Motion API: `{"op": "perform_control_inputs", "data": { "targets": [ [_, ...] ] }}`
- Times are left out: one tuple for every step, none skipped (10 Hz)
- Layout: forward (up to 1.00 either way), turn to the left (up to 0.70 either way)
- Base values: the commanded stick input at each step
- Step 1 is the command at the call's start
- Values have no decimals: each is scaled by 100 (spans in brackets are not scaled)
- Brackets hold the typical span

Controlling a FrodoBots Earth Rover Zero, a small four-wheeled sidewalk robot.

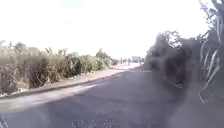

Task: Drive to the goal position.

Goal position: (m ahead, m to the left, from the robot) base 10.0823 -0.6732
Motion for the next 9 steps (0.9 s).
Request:
{"op": "perform_control_inputs", "data": {
  "targets": [
    [85,-29],
    [85,-28],
    [85,-19],
    [85,-9],
    [85,-5],
    [85,-3],
    [85,0],
    [85,-4],
    [85,-7]
  ]
}}
